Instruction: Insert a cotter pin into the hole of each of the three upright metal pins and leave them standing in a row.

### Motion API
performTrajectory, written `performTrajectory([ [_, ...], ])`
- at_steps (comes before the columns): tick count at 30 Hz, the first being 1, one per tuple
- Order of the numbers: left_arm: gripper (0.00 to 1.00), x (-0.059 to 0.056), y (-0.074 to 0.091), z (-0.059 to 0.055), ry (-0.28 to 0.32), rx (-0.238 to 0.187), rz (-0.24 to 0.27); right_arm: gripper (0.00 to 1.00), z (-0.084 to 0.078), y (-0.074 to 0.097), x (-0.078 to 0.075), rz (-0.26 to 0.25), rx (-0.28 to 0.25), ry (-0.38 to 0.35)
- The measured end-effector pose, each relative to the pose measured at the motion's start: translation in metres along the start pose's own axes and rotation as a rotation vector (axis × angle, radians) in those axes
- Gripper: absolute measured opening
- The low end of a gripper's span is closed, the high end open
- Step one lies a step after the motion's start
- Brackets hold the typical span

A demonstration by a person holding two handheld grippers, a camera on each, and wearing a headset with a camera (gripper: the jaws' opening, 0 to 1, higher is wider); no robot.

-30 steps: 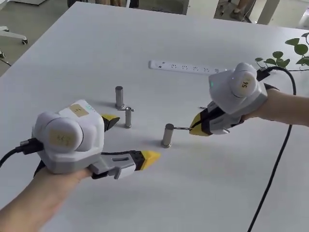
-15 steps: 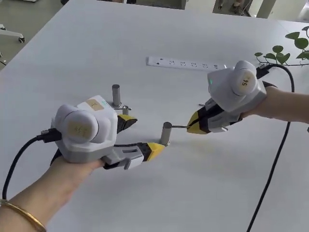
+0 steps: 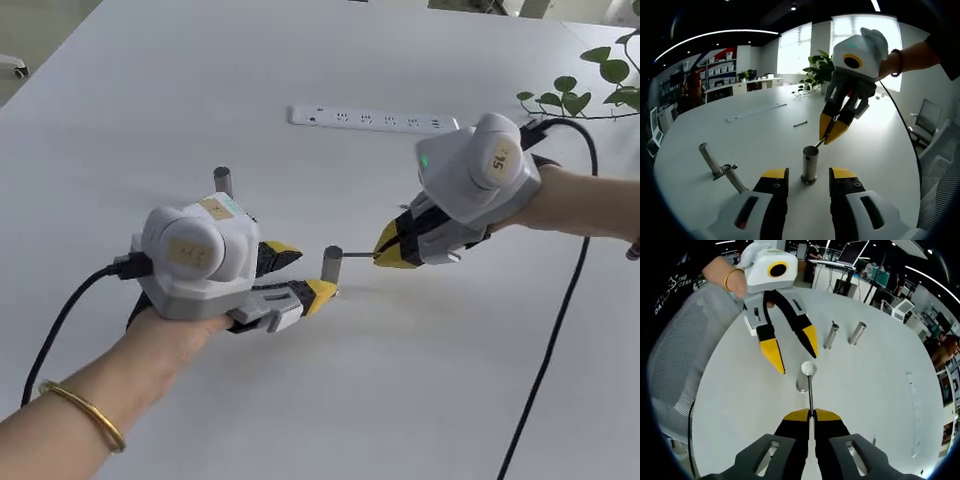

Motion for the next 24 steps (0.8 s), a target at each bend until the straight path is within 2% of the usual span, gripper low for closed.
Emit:
performTrajectory([
  [9,0.2,0.0,-0.014,0.003,0.013,-0.023,-0.001,0.0,-0.002,-0.001,-0.001,0.008,-0.004,0.011],
  [16,0.12,-0.001,-0.017,0.004,0.014,-0.024,-0.02,0.0,-0.003,-0.003,-0.005,0.01,-0.004,0.021],
  [24,0.12,0.001,-0.017,0.003,0.006,-0.03,-0.053,0.0,-0.005,-0.006,-0.008,0.013,0.002,0.048],
])
Point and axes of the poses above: the centre of the closed fingertips' face, and the gripper's own axes: y roughly backward along the fingers, x roughly to its left, z roughly out of its top, the point moved 8 cm from there along y, roughly backward along the fingers, and after that the axes turned 4 degrees about -x, right-handed, at the moved point
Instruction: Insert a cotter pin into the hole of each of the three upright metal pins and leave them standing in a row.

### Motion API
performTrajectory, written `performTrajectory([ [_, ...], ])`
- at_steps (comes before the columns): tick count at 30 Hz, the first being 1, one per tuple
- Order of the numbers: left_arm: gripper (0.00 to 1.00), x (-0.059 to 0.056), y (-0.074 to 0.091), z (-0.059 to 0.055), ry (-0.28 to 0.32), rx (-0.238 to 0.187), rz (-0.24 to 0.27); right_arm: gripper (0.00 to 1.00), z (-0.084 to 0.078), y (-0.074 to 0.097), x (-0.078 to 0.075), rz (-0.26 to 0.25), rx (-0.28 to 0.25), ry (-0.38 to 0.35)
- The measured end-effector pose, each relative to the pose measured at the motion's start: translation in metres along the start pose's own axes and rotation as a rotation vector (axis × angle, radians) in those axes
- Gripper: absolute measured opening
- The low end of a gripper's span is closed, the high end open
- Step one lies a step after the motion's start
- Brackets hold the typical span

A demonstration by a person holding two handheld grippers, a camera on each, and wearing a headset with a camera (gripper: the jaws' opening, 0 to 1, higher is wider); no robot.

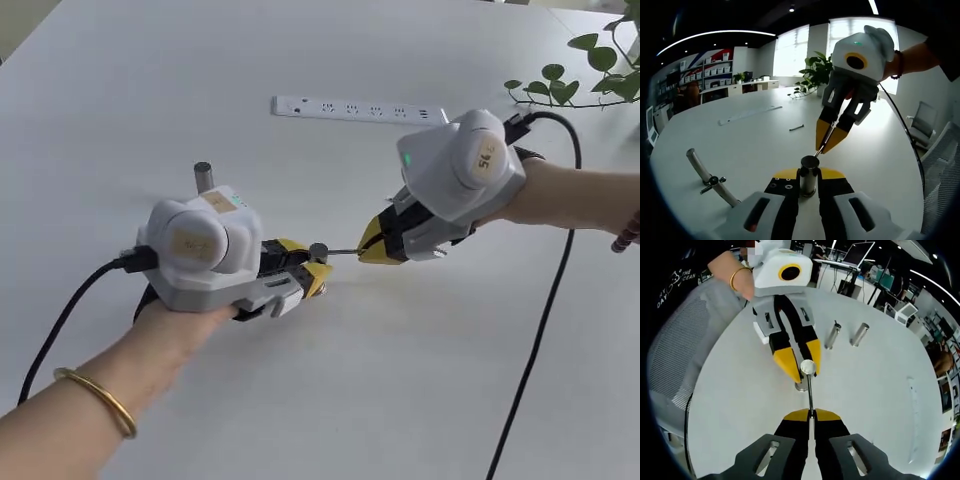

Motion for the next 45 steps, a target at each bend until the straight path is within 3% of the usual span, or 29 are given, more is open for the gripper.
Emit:
performTrajectory([
  [11,0.11,0.003,0.002,-0.001,-0.01,-0.006,-0.053,0.0,0.003,-0.003,-0.001,0.0,0.009,0.025],
  [20,0.11,0.003,0.003,-0.001,-0.019,-0.006,-0.058,0.0,0.004,-0.003,-0.001,0.004,0.014,-0.021],
  [30,0.11,0.003,0.003,-0.002,-0.024,-0.005,-0.066,0.0,0.01,-0.002,0.005,0.002,0.029,0.006],
  [35,0.11,0.003,0.003,-0.003,-0.021,-0.007,-0.076,0.0,0.011,-0.004,0.0,-0.005,0.044,0.041],
  [37,0.11,0.003,0.003,-0.003,-0.026,-0.006,-0.077,0.0,0.015,-0.003,0.004,0.007,0.066,0.093],
  [45,0.11,0.003,0.002,-0.004,-0.031,-0.008,-0.086,0.0,0.02,-0.001,0.006,0.005,0.04,0.069],
])
Point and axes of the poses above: the centre of the closed fingertips' face, and the gripper's own axes: y roughly backward along the fingers, x roughly to its left, z roughly out of its top, the point moved 8 cm from there along y, roughly backward along the fingers, and after that the axes turned 4 degrees about -x, right-handed, at the moved point
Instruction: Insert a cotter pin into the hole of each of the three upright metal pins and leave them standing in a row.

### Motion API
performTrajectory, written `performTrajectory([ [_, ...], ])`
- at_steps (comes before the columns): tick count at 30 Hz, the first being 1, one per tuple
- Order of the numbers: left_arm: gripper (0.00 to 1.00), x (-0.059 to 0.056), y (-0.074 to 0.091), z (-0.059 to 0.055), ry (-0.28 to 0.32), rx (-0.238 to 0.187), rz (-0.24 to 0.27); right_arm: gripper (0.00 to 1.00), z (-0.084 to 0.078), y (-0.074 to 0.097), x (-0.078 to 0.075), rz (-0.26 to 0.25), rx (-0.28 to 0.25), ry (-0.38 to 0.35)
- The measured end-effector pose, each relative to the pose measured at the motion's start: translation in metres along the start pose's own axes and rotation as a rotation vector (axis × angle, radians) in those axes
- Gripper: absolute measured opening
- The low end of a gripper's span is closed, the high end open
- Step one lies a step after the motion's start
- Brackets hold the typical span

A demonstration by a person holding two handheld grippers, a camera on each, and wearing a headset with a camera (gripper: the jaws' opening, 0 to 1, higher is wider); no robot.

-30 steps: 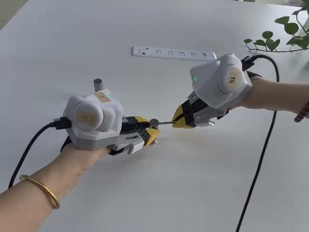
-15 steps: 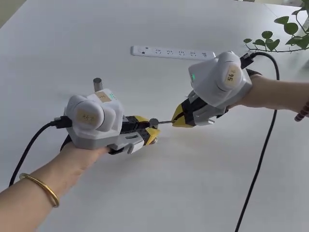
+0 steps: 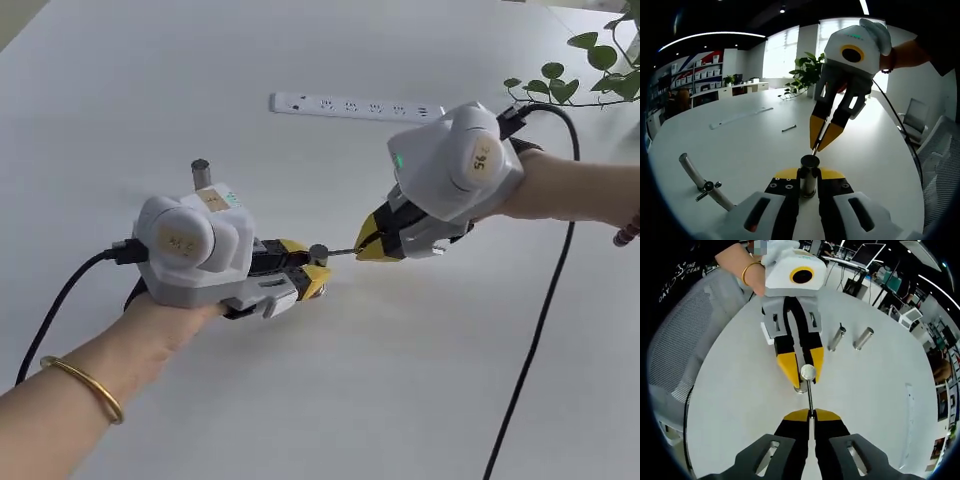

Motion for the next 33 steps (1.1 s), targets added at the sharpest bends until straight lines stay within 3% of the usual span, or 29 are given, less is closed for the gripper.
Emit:
performTrajectory([
  [15,0.11,-0.002,-0.003,-0.003,0.04,-0.027,0.005,0.0,0.009,-0.008,-0.002,0.019,-0.022,0.019],
  [21,0.12,-0.001,-0.003,-0.006,0.134,-0.062,0.02,0.0,0.009,-0.009,-0.002,0.016,-0.034,-0.052],
  [27,0.13,-0.001,-0.005,-0.008,0.139,-0.058,0.038,0.0,0.011,-0.013,-0.001,0.014,-0.048,-0.097],
  [33,0.13,0.0,-0.006,-0.012,0.193,-0.069,0.065,0.0,0.01,-0.016,-0.003,0.013,-0.048,-0.146],
])
Point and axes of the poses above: the centre of the closed fingertips' face, and the gripper's own axes: y roughly backward along the fingers, x roughly to its left, z roughly out of its top, the point moved 8 cm from there along y, roughly backward along the fingers, and after that the axes turned 4 degrees about -x, right-handed, at the moved point
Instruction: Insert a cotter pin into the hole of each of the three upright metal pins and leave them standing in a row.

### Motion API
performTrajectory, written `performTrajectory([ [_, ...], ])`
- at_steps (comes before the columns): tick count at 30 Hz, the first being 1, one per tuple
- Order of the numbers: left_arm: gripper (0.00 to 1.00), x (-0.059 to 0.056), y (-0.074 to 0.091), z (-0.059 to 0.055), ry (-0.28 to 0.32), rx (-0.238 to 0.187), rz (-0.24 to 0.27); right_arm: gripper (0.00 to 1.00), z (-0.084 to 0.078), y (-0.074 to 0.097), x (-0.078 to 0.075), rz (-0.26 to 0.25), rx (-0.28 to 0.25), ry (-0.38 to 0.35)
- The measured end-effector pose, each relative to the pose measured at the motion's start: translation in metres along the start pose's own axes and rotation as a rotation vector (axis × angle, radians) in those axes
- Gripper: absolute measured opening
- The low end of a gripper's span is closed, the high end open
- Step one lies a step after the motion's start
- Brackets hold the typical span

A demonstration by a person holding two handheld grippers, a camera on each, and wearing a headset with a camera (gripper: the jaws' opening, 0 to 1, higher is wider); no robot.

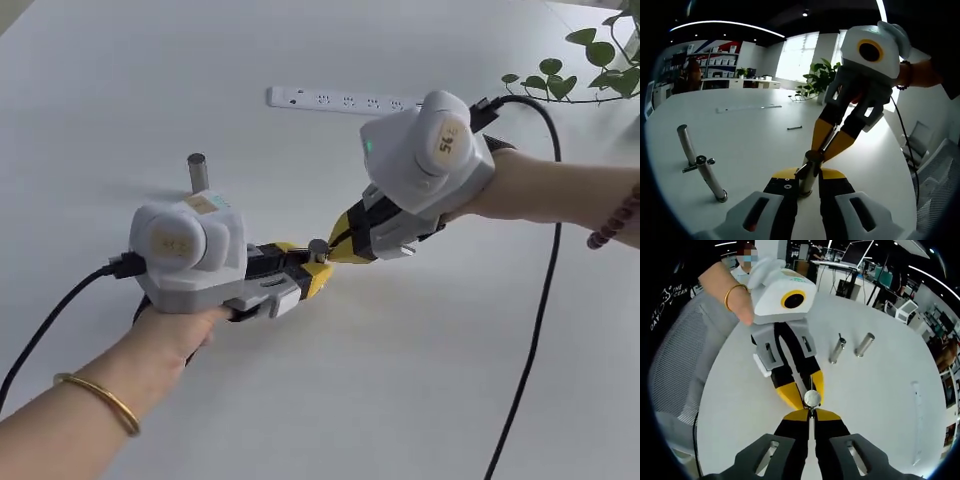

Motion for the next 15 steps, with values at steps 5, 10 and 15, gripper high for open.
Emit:
performTrajectory([
  [5,0.13,0.0001,0.0003,-0.001,0.01,-0.004,0.014,0.0,-0.0007,-0.0005,-0.0001,-0.011,-0.012,-0.044],
  [10,0.13,-0.0011,0.0007,-0.0011,0.007,0.008,0.027,0.04,0.001,0.0049,-0.003,-0.028,-0.03,-0.061],
  [15,0.13,-0.002,0.003,-0.0032,0.022,0.012,0.048,0.04,0.002,0.0093,0.0009,-0.027,-0.038,-0.075],
])
Point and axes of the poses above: the centre of the closed fingertips' face, and the gripper's own axes: y roughly backward along the fingers, x roughly to its left, z roughly out of its top, the point moved 8 cm from there along y, roughly backward along the fingers, and after that the axes turned 4 degrees about -x, right-handed, at the moved point
